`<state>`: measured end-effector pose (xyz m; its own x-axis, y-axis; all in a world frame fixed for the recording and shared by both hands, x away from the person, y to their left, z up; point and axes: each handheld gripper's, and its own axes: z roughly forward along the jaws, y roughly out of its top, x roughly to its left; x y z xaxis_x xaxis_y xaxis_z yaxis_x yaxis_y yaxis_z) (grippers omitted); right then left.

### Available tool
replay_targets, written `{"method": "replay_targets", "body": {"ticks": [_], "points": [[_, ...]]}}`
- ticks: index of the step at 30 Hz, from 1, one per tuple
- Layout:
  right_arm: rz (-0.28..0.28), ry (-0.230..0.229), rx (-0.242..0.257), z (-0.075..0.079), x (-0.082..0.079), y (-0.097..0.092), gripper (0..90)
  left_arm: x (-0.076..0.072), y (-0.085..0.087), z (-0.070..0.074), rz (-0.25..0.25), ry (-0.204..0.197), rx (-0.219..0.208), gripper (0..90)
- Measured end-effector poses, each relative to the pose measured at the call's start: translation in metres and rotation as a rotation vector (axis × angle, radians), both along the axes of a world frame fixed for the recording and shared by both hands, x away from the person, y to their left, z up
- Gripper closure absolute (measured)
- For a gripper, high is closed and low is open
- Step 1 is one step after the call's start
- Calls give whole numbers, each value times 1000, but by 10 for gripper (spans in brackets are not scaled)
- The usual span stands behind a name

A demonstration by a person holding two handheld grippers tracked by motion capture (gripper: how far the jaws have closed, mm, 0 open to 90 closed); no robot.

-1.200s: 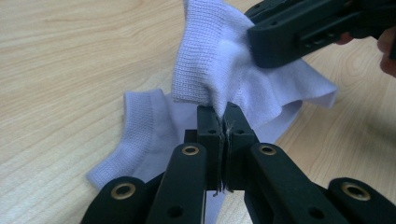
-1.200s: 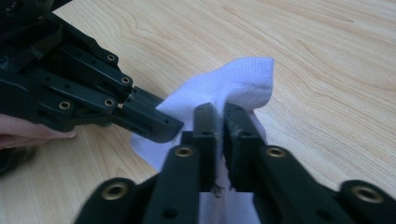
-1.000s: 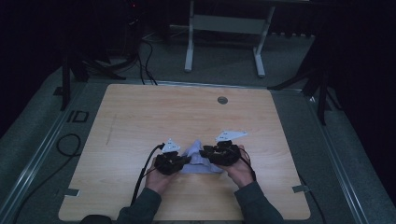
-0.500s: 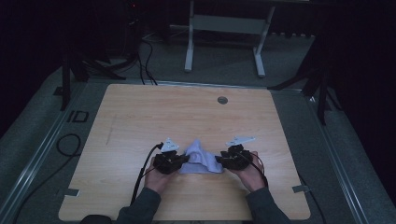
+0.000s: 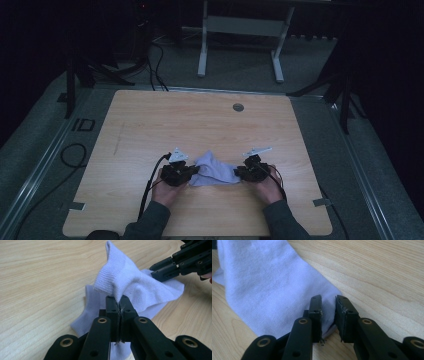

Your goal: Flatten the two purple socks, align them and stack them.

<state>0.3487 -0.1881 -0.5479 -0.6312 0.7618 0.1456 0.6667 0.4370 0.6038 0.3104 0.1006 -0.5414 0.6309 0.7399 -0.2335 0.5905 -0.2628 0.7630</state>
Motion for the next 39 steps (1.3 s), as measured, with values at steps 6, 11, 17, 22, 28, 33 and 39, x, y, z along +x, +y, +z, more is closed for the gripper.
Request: {"method": "replay_targets", "body": {"ticks": [6,11,17,22,28,33,39], "points": [[-9,-5,-5,0,-1,1,751,-4,8,-1,10,27,9,880],[-15,-13,-11,0,-3,2,747,-9,13,-4,15,59,23,877],[-16,-20,-10,-1,-4,2,745,-15,13,-5,18,83,41,861],[-15,-25,-11,-1,-5,3,742,-18,22,-2,48,67,42,823],[-20,-32,-19,-1,-6,4,738,-19,23,7,36,2,24,779],[-21,-36,-23,-1,-7,5,737,-18,9,6,-11,-24,51,778],[-25,-42,-24,-2,-7,5,736,-11,-10,-5,-40,-19,133,783]]}}
